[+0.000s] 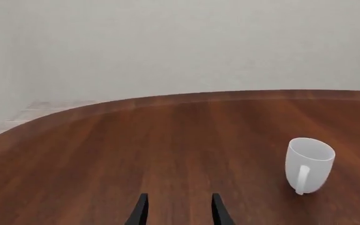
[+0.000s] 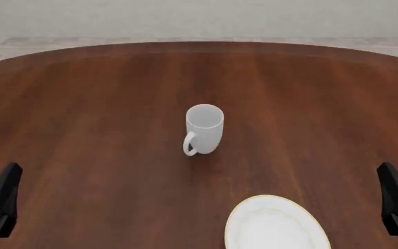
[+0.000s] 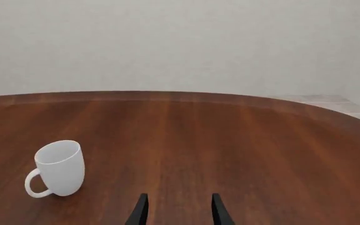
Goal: Put the white mug on the plate.
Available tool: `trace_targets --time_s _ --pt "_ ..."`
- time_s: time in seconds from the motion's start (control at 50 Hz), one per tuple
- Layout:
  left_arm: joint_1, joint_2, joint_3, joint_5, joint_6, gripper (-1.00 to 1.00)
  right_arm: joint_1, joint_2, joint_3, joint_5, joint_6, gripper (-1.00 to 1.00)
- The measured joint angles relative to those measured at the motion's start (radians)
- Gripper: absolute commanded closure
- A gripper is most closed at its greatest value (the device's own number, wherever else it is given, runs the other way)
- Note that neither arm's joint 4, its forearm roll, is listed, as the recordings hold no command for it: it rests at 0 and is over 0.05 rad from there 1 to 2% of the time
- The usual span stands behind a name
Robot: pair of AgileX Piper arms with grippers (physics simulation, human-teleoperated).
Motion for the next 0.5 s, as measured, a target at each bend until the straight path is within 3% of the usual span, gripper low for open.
trace_targets --time_s 0.14,0.5 --pt "-0.015 0.022 -0.004 -0.010 0.019 -1.00 0.000 0.000 0.000 0.000 0.001 -1.00" --pt "-0.094 0.274 -0.078 -0.092 -0.003 -1.00 0.004 -0.001 0.000 -0.001 0.003 -1.00"
